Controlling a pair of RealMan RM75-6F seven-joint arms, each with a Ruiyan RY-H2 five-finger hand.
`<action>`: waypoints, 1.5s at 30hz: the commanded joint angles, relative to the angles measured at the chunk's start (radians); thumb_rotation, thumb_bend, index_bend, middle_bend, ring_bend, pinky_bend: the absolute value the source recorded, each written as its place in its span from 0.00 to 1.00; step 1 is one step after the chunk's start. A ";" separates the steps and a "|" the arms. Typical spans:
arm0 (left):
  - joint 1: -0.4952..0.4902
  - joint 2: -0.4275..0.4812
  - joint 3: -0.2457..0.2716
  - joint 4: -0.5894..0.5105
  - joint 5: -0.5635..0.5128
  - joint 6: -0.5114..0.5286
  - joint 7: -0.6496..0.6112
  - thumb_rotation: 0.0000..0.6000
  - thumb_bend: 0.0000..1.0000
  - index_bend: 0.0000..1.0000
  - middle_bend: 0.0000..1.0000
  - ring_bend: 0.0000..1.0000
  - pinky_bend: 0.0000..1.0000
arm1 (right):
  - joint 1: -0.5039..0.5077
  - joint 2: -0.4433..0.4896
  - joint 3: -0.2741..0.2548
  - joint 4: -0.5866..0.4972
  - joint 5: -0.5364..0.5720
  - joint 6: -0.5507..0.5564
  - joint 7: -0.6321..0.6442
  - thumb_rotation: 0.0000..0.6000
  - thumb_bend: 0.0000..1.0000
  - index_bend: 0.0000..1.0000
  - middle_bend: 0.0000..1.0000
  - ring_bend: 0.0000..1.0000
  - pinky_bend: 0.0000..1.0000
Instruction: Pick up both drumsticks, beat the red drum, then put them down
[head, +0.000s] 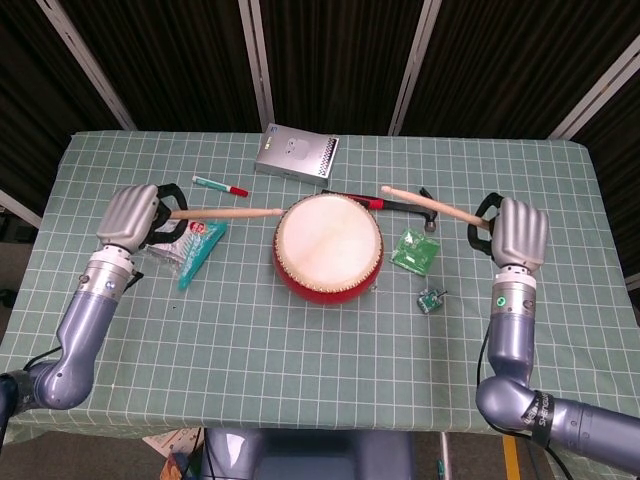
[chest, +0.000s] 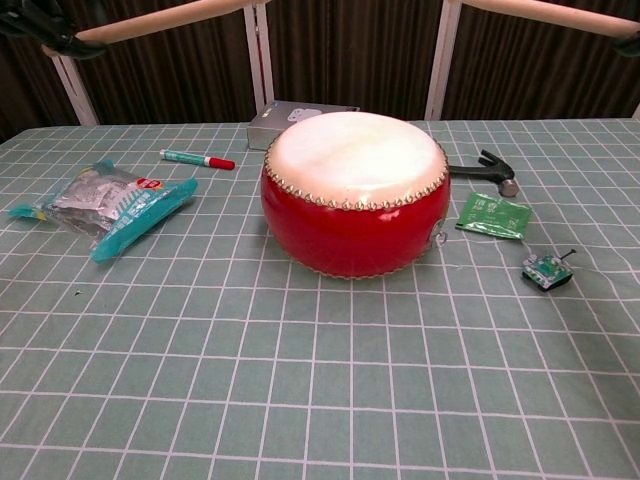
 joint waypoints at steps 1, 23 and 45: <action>-0.033 -0.038 -0.012 0.018 -0.027 0.007 0.025 1.00 0.59 0.79 1.00 1.00 1.00 | -0.013 0.020 0.004 0.009 0.005 -0.019 0.021 1.00 0.52 0.93 1.00 1.00 1.00; -0.237 -0.274 -0.068 0.186 -0.136 0.051 0.204 1.00 0.59 0.79 1.00 1.00 1.00 | -0.059 0.100 -0.009 0.088 0.011 -0.114 0.142 1.00 0.52 0.93 1.00 1.00 1.00; -0.624 -0.227 0.031 0.315 -1.067 -0.032 1.050 1.00 0.59 0.80 1.00 1.00 1.00 | -0.083 0.128 -0.047 0.081 0.015 -0.115 0.165 1.00 0.51 0.93 1.00 1.00 1.00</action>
